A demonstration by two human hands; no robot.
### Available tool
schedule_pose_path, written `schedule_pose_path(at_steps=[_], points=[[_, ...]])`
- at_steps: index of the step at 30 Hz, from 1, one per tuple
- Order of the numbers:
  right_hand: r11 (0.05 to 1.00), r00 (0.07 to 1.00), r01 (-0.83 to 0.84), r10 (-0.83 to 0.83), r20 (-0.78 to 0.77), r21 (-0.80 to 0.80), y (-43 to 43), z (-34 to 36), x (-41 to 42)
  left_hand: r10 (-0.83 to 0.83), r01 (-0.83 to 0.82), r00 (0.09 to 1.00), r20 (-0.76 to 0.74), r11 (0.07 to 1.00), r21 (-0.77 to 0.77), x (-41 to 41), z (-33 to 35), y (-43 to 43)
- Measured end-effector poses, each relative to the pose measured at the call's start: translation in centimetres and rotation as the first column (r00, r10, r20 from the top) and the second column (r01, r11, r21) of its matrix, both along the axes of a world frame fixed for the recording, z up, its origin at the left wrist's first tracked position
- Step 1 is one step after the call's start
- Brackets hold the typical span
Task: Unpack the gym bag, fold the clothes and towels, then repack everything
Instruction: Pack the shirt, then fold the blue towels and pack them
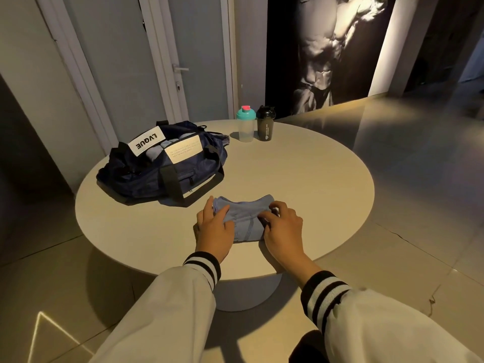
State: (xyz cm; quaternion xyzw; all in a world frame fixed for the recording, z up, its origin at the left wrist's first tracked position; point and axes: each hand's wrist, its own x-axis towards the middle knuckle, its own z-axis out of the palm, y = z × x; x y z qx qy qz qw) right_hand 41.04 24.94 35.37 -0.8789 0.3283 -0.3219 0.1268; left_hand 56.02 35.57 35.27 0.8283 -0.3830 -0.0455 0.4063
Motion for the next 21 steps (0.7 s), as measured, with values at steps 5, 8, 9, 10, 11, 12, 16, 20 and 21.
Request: schedule_pose_path(at_steps=[5, 8, 9, 10, 11, 12, 16, 20, 21], points=[[0.983, 0.972, -0.184, 0.180, -0.153, -0.017, 0.5, 0.4, 0.6, -0.162, 0.108, 0.868, 0.470, 0.984, 0.139, -0.1, 0.3, -0.1], [0.986, 0.968, -0.168, 0.168, -0.184, 0.015, 0.5, 0.1, 0.8, -0.156, 0.057, 0.937, 0.313, 0.952, 0.301, 0.4, -0.1, -0.4], [0.990, 0.970, -0.139, 0.139, -0.202, 0.015, 0.5, 0.0, 0.9, -0.133, 0.029, 0.952, 0.274, 0.935, 0.353, 0.6, -0.2, -0.6], [0.994, 0.968, -0.103, 0.106, -0.226, 0.024, 0.4, -0.1, 1.1, -0.118, 0.008, 0.959, 0.258, 0.920, 0.393, 0.8, -0.3, -0.8], [0.997, 0.966, -0.068, 0.075, -0.248, 0.038, 0.3, -0.2, 1.2, -0.111, -0.001, 0.964, 0.243, 0.908, 0.419, 0.8, -0.3, -0.9], [0.998, 0.963, -0.039, 0.052, -0.264, 0.056, 0.2, -0.3, 1.3, -0.107, -0.003, 0.967, 0.230, 0.902, 0.431, 0.9, -0.2, -1.1], [0.998, 0.976, -0.051, 0.059, -0.210, 0.041, 0.1, -0.4, 1.4, -0.105, -0.034, 0.945, 0.310, 0.911, 0.411, 0.7, 0.0, -1.3], [0.995, 0.993, -0.059, 0.050, -0.110, -0.078, 0.7, 0.1, 0.8, -0.162, 0.110, 0.862, 0.480, 0.985, 0.135, -0.3, 0.0, -0.2], [0.996, 0.994, -0.031, 0.022, -0.103, -0.084, 0.8, 0.2, 0.7, -0.195, 0.147, 0.846, 0.496, 0.980, 0.135, -0.7, 0.1, 0.1]])
